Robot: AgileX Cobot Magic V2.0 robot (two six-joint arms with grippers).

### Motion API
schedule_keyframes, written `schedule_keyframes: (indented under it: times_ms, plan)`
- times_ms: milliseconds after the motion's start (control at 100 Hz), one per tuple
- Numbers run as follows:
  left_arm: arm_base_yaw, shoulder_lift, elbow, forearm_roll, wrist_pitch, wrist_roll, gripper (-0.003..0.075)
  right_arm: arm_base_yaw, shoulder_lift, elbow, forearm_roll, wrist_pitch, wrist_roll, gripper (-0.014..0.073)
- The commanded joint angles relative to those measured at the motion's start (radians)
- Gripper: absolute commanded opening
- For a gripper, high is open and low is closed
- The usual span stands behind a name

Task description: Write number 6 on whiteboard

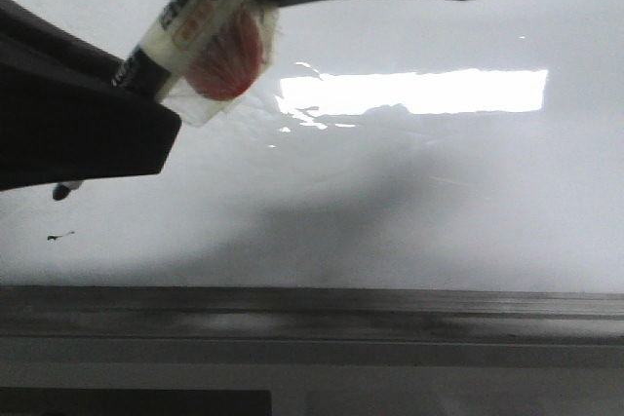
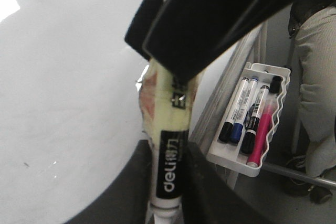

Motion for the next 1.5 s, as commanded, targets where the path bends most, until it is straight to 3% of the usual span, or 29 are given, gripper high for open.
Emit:
schedule_keyframes:
  times_ms: [0, 70, 140, 270, 340, 520, 640, 850, 1100, 1190, 1340, 1490]
  plan:
    - [-0.007, -0.009, -0.032, -0.007, -0.081, -0.003, -0.0018, 0.002, -0.010, -0.038, 0.001, -0.098, -0.015, -0.0064]
    - [-0.007, -0.009, -0.032, -0.009, -0.079, -0.003, -0.0008, 0.002, -0.010, -0.038, 0.001, -0.088, -0.015, -0.0064]
    - [-0.007, -0.009, -0.032, -0.009, -0.079, -0.003, 0.0070, 0.002, -0.010, -0.038, 0.001, -0.080, -0.015, -0.0064]
    - [-0.004, -0.016, -0.032, -0.019, -0.079, -0.005, 0.0397, -0.002, -0.010, -0.038, 0.001, -0.056, -0.015, -0.0064]
    - [0.019, -0.035, -0.032, -0.054, -0.079, -0.005, 0.0473, -0.005, -0.010, -0.038, 0.001, -0.044, -0.015, -0.0064]
    - [0.117, -0.134, -0.032, -0.117, -0.015, -0.005, 0.0412, -0.076, -0.025, -0.044, 0.014, -0.027, -0.015, -0.0064]
    - [0.208, -0.223, -0.032, -0.122, 0.030, -0.005, 0.0368, -0.140, -0.029, -0.099, 0.014, 0.062, -0.015, -0.0064]
    - [0.326, -0.286, -0.032, -0.124, 0.033, -0.005, 0.0368, -0.224, -0.007, -0.234, -0.028, 0.122, -0.015, -0.0064]
    - [0.354, -0.286, -0.032, -0.142, 0.033, -0.005, 0.0368, -0.328, 0.067, -0.305, -0.035, 0.107, -0.015, -0.0064]
    - [0.354, -0.286, -0.032, -0.142, 0.033, -0.005, 0.0368, -0.330, 0.108, -0.296, -0.033, 0.130, -0.015, -0.0064]
    - [0.354, -0.286, -0.032, -0.142, 0.033, -0.005, 0.0368, -0.249, 0.166, -0.195, 0.001, 0.129, -0.015, -0.0064]
    - [0.354, -0.286, -0.032, -0.142, 0.031, -0.005, 0.0368, -0.230, 0.124, -0.134, -0.026, 0.150, -0.015, -0.0064]
